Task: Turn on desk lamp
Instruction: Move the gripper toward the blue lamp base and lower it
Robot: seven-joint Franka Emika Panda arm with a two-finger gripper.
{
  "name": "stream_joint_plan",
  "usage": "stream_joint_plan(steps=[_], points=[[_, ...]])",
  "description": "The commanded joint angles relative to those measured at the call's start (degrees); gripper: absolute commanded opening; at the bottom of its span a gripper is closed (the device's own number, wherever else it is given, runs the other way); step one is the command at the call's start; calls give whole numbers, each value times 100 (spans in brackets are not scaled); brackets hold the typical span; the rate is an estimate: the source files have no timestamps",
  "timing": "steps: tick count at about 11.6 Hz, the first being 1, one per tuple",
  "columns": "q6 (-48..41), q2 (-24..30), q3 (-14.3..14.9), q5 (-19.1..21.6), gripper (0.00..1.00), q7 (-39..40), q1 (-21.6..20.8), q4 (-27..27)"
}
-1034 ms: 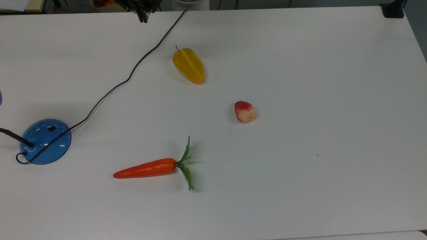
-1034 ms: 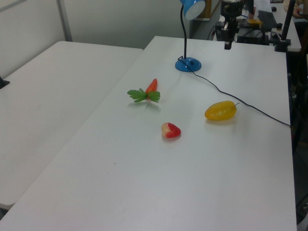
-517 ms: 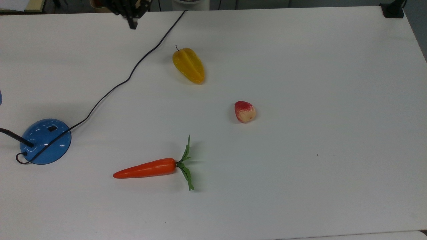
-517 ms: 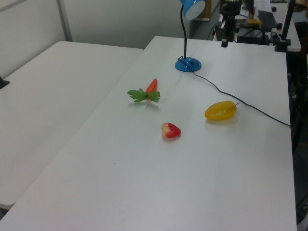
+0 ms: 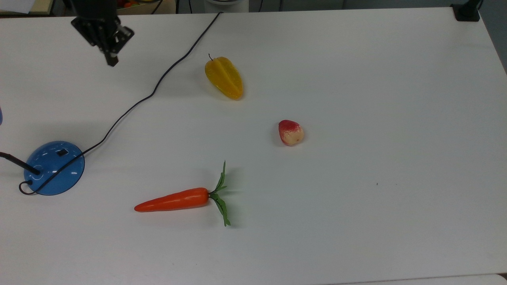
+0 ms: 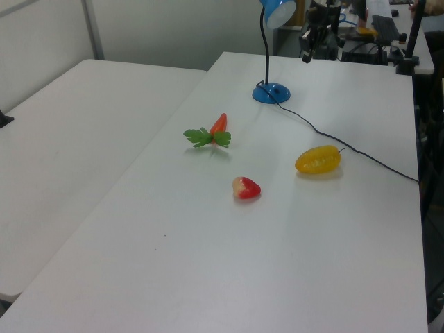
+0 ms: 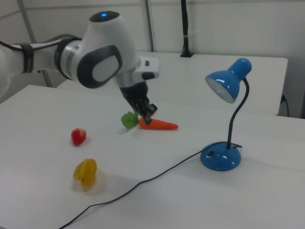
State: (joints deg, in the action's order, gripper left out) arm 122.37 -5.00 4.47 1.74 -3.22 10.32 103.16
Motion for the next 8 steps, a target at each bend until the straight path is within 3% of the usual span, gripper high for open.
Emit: stream_joint_plan(steps=[1,6,8], points=[[864,-377,-52,133,0,-204,286,-16],[2526,-1177,-148,124,0,-723,743,-33],[3046,-1651,-219,72,0,-995,814,-348]])
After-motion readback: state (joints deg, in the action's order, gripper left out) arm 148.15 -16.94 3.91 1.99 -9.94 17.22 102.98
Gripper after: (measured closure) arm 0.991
